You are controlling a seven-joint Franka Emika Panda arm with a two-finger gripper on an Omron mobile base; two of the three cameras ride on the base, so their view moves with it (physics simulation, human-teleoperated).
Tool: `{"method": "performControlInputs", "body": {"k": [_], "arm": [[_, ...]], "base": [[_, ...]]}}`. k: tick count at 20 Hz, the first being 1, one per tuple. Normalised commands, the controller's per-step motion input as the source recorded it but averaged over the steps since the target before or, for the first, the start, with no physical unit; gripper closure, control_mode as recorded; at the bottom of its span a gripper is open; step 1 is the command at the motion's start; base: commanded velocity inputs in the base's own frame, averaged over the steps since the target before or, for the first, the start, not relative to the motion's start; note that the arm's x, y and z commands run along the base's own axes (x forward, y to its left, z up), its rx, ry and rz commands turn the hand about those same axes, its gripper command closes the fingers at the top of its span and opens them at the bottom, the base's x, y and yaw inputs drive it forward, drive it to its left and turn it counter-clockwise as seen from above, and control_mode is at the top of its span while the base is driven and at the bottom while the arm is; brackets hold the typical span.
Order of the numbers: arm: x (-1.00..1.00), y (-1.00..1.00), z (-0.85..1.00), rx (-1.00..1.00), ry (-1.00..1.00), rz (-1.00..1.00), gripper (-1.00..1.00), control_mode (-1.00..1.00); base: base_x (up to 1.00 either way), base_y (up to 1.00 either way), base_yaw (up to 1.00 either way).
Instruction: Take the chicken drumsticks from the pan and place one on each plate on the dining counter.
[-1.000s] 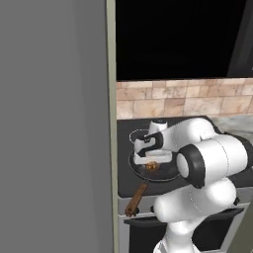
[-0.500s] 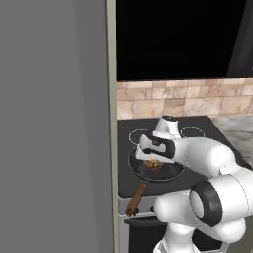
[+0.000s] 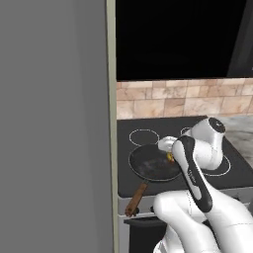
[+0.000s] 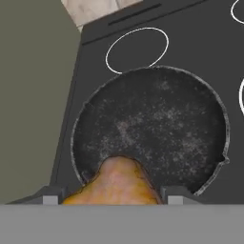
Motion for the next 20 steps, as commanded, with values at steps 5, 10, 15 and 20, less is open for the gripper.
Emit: {"method": "performControlInputs", "body": {"k": [5,10,15,20], "arm": [[-0.93,-0.58,0.58,-0.01,-0.33,-0.15,1.0,-1.0],[-0.28,-0.31,0.2,-0.07,-0.03,-0.22,1.0,-1.0],[0.0,0.11,-0.03,-0.15,0.03,-0.16,1.0,-1.0],[-0.02,0.03,-0.09,-0.02,-0.04,-0.11,1.0,-1.0]], "base": [[0.0,0.0,0.0],[0.0,0.0,0.0],[0.0,0.0,0.0],[0.0,0.0,0.0]]}}
